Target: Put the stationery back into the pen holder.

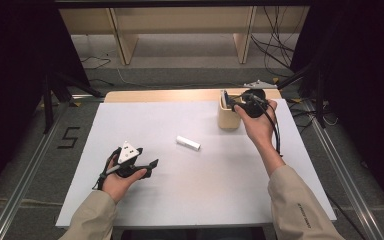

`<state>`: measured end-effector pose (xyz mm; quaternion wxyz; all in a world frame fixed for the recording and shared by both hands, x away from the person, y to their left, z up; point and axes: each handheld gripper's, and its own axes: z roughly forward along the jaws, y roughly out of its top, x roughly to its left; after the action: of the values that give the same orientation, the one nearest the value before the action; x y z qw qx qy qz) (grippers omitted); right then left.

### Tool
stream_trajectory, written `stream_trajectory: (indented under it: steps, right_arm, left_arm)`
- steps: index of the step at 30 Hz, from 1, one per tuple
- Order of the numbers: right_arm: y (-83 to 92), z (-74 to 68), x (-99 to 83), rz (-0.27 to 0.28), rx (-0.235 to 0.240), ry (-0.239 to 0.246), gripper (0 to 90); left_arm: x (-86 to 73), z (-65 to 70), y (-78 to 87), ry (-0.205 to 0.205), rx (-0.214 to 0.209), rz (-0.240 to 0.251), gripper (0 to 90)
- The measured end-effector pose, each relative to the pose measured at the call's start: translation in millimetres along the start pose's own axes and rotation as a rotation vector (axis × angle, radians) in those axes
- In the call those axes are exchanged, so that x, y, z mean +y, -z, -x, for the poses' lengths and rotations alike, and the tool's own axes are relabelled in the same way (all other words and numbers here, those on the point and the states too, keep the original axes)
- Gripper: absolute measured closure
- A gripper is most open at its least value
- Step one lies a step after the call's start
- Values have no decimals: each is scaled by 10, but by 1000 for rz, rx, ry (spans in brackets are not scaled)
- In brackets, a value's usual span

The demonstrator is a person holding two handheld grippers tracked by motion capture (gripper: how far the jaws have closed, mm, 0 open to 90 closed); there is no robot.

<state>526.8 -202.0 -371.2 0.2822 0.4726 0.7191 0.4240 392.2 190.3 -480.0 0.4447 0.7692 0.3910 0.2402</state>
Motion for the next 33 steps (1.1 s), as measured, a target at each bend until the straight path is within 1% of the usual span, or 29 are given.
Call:
stream_trajectory:
  steps: [5,9,13,15,17,21,25,28,30,33]
  right_arm:
    - [42,-45,-41,-12,25,33,444]
    - [63,-76,-79,-9,50,52,432]
    - [80,-119,-134,-4,90,69,430]
    - [84,-144,-165,-2,121,69,434]
    - [81,-178,-200,-5,137,84,439]
    - [44,-246,-272,-14,183,85,443]
    - [-13,-319,-340,-39,215,106,448]
    - [-64,-381,-381,-65,247,123,482]
    - [-92,-426,-400,-82,265,127,483]
    - [-137,-495,-430,-91,284,137,484]
  left_arm:
    - [0,1,1,1,0,2,255]
    - [-1,3,1,2,1,1,255]
    - [0,6,-1,1,0,0,255]
    - [-1,9,-3,2,0,1,255]
    - [-1,10,-4,2,0,1,255]
    - [-1,12,-4,1,0,2,255]
    - [-2,12,-5,2,0,1,255]
    - [-2,13,-5,2,0,1,255]
    - [-3,12,-5,2,0,1,255]
    - [-2,13,-5,2,-1,1,255]
